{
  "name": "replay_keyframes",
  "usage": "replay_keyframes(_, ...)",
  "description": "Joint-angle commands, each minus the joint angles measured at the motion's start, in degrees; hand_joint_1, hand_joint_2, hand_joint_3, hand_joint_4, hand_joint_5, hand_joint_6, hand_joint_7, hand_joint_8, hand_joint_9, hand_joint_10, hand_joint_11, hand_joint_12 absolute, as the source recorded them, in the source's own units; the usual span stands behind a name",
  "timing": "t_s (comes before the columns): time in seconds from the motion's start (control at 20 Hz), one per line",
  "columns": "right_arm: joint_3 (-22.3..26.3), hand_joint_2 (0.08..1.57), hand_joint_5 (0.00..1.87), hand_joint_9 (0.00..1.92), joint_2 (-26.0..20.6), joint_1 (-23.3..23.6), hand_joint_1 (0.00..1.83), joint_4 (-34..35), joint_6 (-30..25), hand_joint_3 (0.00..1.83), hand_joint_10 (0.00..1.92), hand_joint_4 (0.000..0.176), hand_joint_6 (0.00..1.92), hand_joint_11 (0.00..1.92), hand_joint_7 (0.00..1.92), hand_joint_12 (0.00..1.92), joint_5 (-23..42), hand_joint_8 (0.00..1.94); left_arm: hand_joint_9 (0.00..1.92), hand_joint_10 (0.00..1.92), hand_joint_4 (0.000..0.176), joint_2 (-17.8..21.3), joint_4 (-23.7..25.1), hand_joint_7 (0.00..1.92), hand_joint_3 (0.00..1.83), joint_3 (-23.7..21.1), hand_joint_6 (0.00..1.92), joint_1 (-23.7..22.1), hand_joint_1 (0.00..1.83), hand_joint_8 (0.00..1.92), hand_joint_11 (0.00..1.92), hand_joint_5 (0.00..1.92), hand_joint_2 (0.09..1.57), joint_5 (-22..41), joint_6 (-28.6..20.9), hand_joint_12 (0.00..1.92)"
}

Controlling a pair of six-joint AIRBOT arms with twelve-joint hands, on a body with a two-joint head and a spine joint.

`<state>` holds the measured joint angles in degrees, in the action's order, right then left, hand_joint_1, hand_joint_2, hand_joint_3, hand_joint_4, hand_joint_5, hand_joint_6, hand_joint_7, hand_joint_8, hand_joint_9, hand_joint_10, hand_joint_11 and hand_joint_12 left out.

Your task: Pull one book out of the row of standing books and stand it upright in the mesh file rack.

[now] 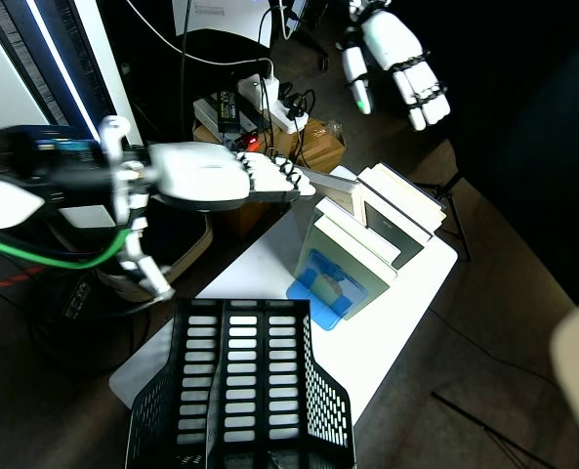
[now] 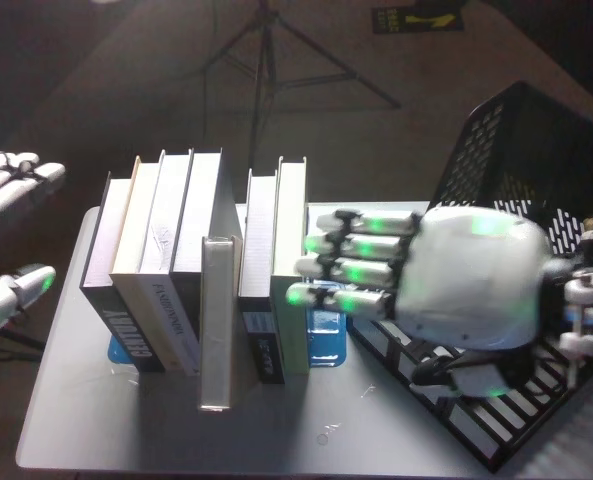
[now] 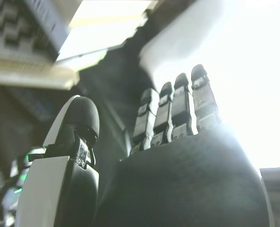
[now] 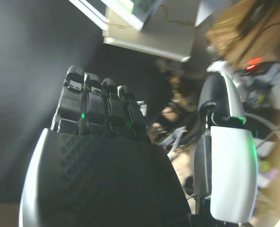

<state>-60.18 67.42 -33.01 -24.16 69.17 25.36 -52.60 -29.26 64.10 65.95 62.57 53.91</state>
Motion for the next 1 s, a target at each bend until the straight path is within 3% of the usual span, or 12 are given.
replay_keyframes(0.0, -0.2, 1.05, 0.0, 0.0, 0.4, 1.0, 0.7, -0.2, 0.1, 0.0, 0.0, 0.0, 0.0, 0.0, 0.0, 0.0, 5.3, 0.0, 0.0, 0.0, 0.022, 0.4, -1.3, 0.03, 0.0, 0.7, 0.01, -0.2, 0.5, 0.01, 0.0, 0.12, 1.4, 5.8, 0.1, 0.0)
replay_keyframes(0.05, -0.5, 1.05, 0.0, 0.0, 1.1, 1.3, 0.71, -0.8, 0.1, 0.0, 0.0, 0.0, 0.0, 0.0, 0.0, 0.0, 5.1, 0.0, 0.0, 0.0, 0.018, 0.4, -2.4, 0.05, 0.0, 1.3, 0.02, -0.2, 0.49, 0.01, 0.0, 0.15, 1.4, 5.3, 0.0, 0.0)
replay_keyframes(0.15, -1.5, 1.09, 0.0, 0.0, 2.9, 2.3, 0.67, -2.4, 0.1, 0.0, 0.0, 0.0, 0.0, 0.0, 0.0, 0.0, 4.1, 0.0, 0.0, 0.0, 0.047, 0.4, -4.5, 0.03, 0.0, 2.6, 0.01, -0.2, 0.52, 0.0, 0.0, 0.14, 1.39, 4.0, -0.1, 0.0)
replay_keyframes(0.2, -1.9, 1.1, 0.0, 0.0, 3.8, 2.7, 0.63, -3.4, 0.1, 0.01, 0.0, 0.0, 0.0, 0.0, 0.0, 0.0, 3.5, 0.0, 0.0, 0.0, 0.038, 0.4, -5.3, 0.03, 0.0, 2.9, 0.01, -0.2, 0.55, 0.0, 0.0, 0.13, 1.39, 3.8, -0.2, 0.0)
replay_keyframes(0.4, -4.2, 1.1, 0.0, 0.0, 7.9, 4.3, 0.62, -6.3, 0.1, 0.0, 0.0, 0.0, 0.0, 0.0, 0.0, 0.0, 1.7, 0.0, 0.0, 0.0, 0.032, 0.2, -6.9, 0.02, 0.0, 3.6, 0.0, -0.2, 0.54, 0.0, 0.0, 0.13, 1.39, 4.1, -0.4, 0.0)
replay_keyframes(0.7, -7.9, 1.03, 0.05, 0.0, 14.7, 5.9, 0.86, -10.0, 0.1, 0.0, 0.0, 0.0, 0.02, 0.0, 0.01, 0.0, -1.2, 0.0, 0.0, 0.0, 0.04, 0.2, -7.9, 0.02, 0.0, 4.1, 0.0, -0.1, 0.52, 0.0, 0.0, 0.14, 1.39, 3.8, -0.4, 0.0)
replay_keyframes(0.8, -9.3, 1.07, 0.01, 0.0, 16.8, 6.3, 0.86, -10.0, 0.1, 0.0, 0.0, 0.0, 0.0, 0.0, 0.0, 0.0, -2.3, 0.0, 0.0, 0.0, 0.043, 0.2, -8.4, 0.01, 0.0, 4.1, 0.0, 0.2, 0.52, 0.0, 0.0, 0.13, 1.39, 3.8, -0.4, 0.0)
replay_keyframes(0.85, -9.8, 1.07, 0.0, 0.0, 17.8, 6.4, 0.91, -10.0, 0.1, 0.0, 0.0, 0.0, 0.0, 0.0, 0.0, 0.0, -3.1, 0.0, 0.0, 0.0, 0.033, 0.2, -8.6, 0.02, 0.0, 4.1, 0.0, 0.3, 0.53, 0.0, 0.0, 0.14, 1.39, 3.9, -0.4, 0.0)
replay_keyframes(0.95, -10.7, 1.06, 0.01, 0.0, 19.6, 6.5, 0.91, -10.0, 0.1, 0.0, 0.0, 0.0, 0.0, 0.0, 0.0, 0.0, -4.1, 0.0, 0.0, 0.0, 0.041, 0.2, -8.9, 0.01, 0.0, 4.1, 0.0, 0.5, 0.51, 0.0, 0.0, 0.13, 1.39, 4.1, -0.4, 0.0)
